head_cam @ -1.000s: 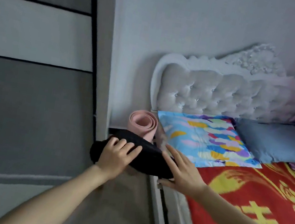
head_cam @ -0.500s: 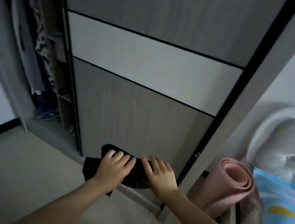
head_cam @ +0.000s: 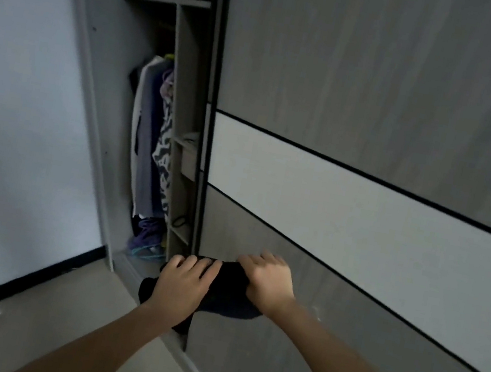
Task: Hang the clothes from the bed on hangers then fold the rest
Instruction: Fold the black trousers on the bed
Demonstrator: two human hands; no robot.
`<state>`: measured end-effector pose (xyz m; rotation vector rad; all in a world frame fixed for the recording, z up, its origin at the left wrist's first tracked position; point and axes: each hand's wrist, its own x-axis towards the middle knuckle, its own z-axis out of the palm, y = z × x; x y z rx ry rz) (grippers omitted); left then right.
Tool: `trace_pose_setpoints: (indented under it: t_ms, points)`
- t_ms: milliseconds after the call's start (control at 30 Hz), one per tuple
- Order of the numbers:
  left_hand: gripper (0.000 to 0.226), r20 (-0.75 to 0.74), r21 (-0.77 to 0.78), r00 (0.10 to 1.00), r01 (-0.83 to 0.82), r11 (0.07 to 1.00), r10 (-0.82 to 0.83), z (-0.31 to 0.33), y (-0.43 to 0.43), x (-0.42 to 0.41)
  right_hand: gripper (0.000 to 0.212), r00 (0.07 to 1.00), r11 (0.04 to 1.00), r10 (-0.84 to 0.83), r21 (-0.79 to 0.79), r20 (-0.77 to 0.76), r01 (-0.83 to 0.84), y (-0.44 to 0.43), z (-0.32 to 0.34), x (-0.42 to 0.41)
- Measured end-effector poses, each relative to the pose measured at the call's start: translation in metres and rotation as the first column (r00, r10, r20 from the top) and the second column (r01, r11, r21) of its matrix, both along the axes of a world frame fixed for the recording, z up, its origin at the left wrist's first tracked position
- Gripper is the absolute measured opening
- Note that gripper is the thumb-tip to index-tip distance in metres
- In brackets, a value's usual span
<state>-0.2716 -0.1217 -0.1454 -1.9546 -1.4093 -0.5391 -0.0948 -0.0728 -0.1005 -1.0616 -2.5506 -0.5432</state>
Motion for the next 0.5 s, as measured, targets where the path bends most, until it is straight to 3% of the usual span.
trace_pose_setpoints:
  t_ms: [100,167,233,300,500]
  points:
    - [0.097,0.036,-0.129,0.975,-0.215,0.968,0.221,0.006,0.029,-0.038,0.039,0.997,0.997,0.058,0.045,0.048,-0.060,0.047,0.034,-0.053]
    - [0.118,0.051,-0.205,0.947,-0.300,0.932,0.316,0.006,0.044,-0.061,0.040,0.992,0.991,0.099,0.078,0.072,-0.104,0.075,0.045,-0.088]
    - [0.121,0.062,-0.230,0.927,-0.347,0.909,0.369,0.007,0.063,-0.093,0.040,0.985,0.985,0.125,0.103,0.116,-0.137,0.102,0.052,-0.125]
    - [0.118,0.057,-0.156,0.924,-0.365,0.918,0.378,0.010,0.079,-0.127,0.039,0.979,0.985,0.136,0.084,0.152,-0.150,0.118,0.057,-0.155]
    - [0.092,0.016,0.056,0.976,-0.217,0.974,0.217,0.027,0.162,-0.292,0.033,0.976,0.993,0.118,0.003,0.183,-0.120,0.190,0.051,-0.284]
